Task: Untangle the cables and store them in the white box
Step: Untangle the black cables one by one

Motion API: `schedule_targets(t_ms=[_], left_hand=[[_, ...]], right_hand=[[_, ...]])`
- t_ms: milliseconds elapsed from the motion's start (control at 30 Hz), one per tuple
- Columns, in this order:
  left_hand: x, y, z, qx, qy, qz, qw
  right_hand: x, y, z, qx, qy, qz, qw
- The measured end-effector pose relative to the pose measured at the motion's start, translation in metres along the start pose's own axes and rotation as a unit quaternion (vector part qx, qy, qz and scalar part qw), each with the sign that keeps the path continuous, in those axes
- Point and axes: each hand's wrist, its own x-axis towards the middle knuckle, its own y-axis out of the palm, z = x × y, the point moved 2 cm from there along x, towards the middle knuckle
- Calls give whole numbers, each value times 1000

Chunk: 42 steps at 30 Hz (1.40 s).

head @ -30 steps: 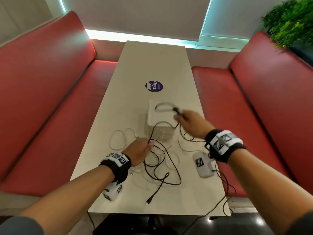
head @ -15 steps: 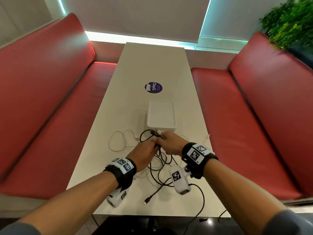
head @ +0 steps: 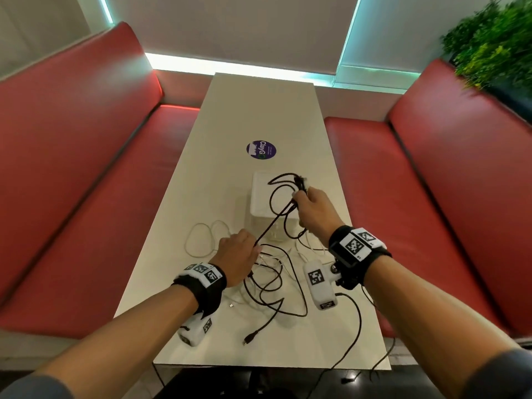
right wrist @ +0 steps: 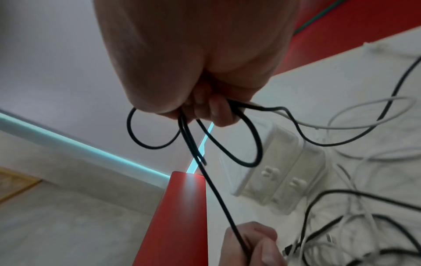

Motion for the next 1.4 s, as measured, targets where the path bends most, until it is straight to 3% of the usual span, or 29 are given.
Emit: schedule_targets(t_ms=[133, 233, 433, 567, 633, 733, 933, 1167, 1300, 1400], left_hand=[[10, -9, -8, -121, -35, 17, 992], [10, -14, -8, -249, -15, -8, 968], [4, -17, 9, -290, -21, -8, 957], [4, -22, 21, -322, -66, 11, 944], [3, -26, 21, -270, -72, 25, 960], [4, -27, 11, -105, -41, 52, 992], [6, -25, -16, -58, 51, 37, 996], [5, -23, -27, -156, 102, 15, 982], [10, -34, -33, -231, 40, -20, 972], [12, -39, -35, -243, 20, -9, 970]], right_hand=[[-1, -11, 2, -56, -55, -59, 995], [-4, -10, -3, -195, -95, -16, 976], [1, -23, -11, -269, -87, -11, 959], [1, -32, -13, -340, -88, -16, 936], [1, -31, -11, -333, -89, -23, 938], [-5, -19, -6, -291, -101, 15, 951], [-14, 7, 2, -259, -126, 82, 954], [-2, 1, -1, -191, -98, 32, 976], [-9, 1, -2, -194, -111, 82, 971], [-13, 6, -9, -234, -127, 145, 953]])
